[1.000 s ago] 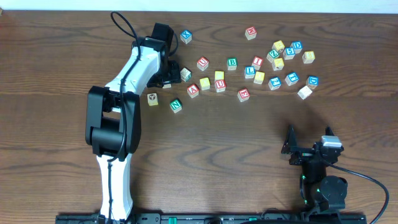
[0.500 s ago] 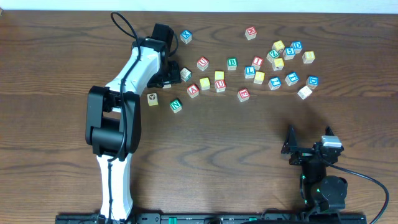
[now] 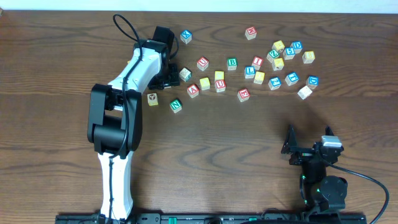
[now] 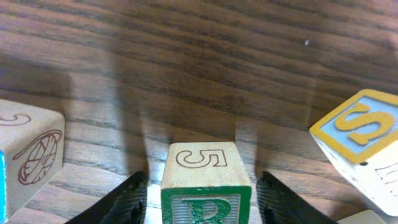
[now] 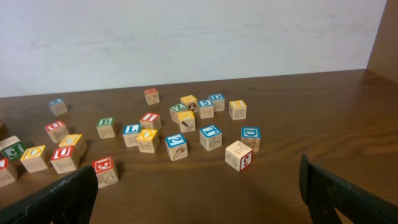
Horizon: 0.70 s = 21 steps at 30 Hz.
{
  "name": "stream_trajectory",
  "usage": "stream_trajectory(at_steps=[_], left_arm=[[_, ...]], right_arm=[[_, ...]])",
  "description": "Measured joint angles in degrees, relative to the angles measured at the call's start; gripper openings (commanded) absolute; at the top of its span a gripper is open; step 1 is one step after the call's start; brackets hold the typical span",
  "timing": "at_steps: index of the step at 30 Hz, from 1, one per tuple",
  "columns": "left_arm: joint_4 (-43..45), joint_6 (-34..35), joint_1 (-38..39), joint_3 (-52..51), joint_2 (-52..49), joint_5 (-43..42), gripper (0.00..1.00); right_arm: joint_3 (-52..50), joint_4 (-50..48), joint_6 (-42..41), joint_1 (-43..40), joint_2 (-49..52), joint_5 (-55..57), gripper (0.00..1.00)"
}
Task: Spell out ROBOT
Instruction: 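Lower the left gripper onto the green R block and close, then lift the R block and carry it toward the open table front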
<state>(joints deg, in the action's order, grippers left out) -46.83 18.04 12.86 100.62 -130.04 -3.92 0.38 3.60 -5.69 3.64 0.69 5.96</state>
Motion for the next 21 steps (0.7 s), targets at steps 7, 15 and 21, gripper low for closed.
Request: stream_trajectory(at_steps=[7, 15, 21], left_arm=[[0.8, 0.1, 0.0, 0.0, 0.0, 0.0, 0.41], [0.9, 0.0, 0.0, 0.0, 0.0, 0.0, 0.27], [0.9, 0.0, 0.0, 0.0, 0.0, 0.0, 0.25]], right_arm=[[0.0, 0.0, 0.0, 0.0, 0.0, 0.0, 0.99], [0.0, 0.0, 0.0, 0.0, 0.0, 0.0, 0.99], [0.0, 0.0, 0.0, 0.0, 0.0, 0.0, 0.99]])
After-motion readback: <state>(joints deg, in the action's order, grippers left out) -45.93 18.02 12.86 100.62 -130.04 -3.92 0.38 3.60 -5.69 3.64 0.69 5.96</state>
